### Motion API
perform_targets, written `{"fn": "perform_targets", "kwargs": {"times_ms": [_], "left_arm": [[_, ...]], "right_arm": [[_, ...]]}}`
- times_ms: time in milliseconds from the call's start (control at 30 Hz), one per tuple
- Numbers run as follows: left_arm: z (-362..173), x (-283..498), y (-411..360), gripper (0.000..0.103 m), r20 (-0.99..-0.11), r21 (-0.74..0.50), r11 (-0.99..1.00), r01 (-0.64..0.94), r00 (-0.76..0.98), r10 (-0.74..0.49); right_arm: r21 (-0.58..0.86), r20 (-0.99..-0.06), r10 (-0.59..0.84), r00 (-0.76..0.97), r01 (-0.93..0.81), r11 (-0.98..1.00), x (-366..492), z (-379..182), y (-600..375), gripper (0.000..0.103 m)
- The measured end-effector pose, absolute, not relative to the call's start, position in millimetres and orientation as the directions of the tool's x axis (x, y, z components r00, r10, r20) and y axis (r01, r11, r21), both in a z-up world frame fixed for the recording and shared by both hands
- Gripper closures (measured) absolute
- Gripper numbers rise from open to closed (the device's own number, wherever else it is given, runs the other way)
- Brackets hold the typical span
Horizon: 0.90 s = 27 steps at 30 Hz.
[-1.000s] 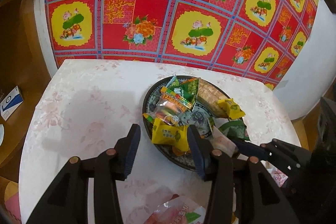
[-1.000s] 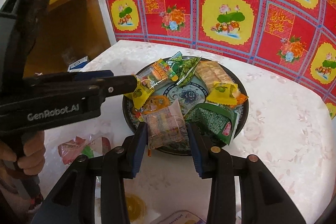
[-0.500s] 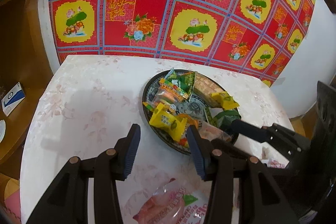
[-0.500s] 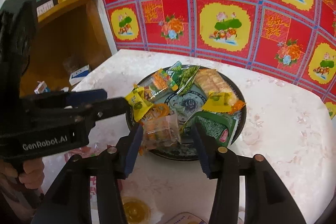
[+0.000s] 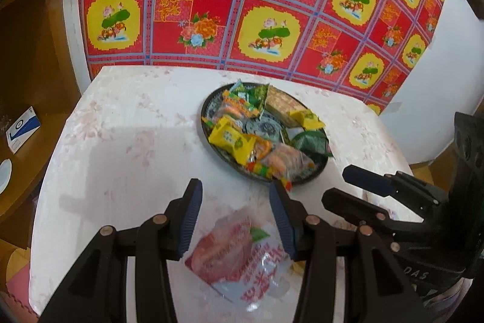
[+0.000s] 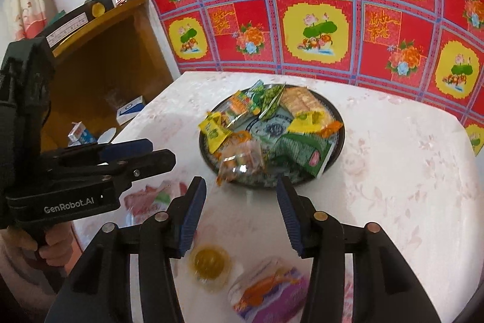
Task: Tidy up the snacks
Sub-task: 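Move the left gripper to the pink-printed bag while the right gripper approaches the jelly cup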
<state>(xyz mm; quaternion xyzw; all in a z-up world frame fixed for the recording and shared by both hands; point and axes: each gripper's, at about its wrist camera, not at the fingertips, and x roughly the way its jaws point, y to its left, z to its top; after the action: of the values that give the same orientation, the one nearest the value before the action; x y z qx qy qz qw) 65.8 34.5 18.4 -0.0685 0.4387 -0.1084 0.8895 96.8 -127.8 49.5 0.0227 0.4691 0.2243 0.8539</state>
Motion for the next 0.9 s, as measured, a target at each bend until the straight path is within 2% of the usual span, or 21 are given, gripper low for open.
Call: {"fn": "perform_targets", "kwargs": {"times_ms": [433,733,767,900], "left_arm": [[10,43,32,0.03,-0.786,-0.218,0.961,0.17,0.553,-0.276],[-8,40,29,0.029,-0.814,-0.168,0.972,0.163,0.533,-0.23],[-9,40,28,0.026,-0.813,-0.16,0.974,0.162,0.538,-0.223],[-13,41,27,0.025,-0.812,-0.176,0.969,0.172,0.532,-0.242]], "right_arm": [[0.255,-0.816,0.414,0.403,-0.391,0.884,67,49,-129,0.053],[0.277,-0.827,0.42,0.373,-0.379,0.883,61,41,-134,0.053],[0.28,-0.827,0.423,0.371,-0.379,0.882,60,40,-134,0.053],[0.287,-0.827,0.427,0.366,-0.379,0.88,60,39,-133,0.053]]}}
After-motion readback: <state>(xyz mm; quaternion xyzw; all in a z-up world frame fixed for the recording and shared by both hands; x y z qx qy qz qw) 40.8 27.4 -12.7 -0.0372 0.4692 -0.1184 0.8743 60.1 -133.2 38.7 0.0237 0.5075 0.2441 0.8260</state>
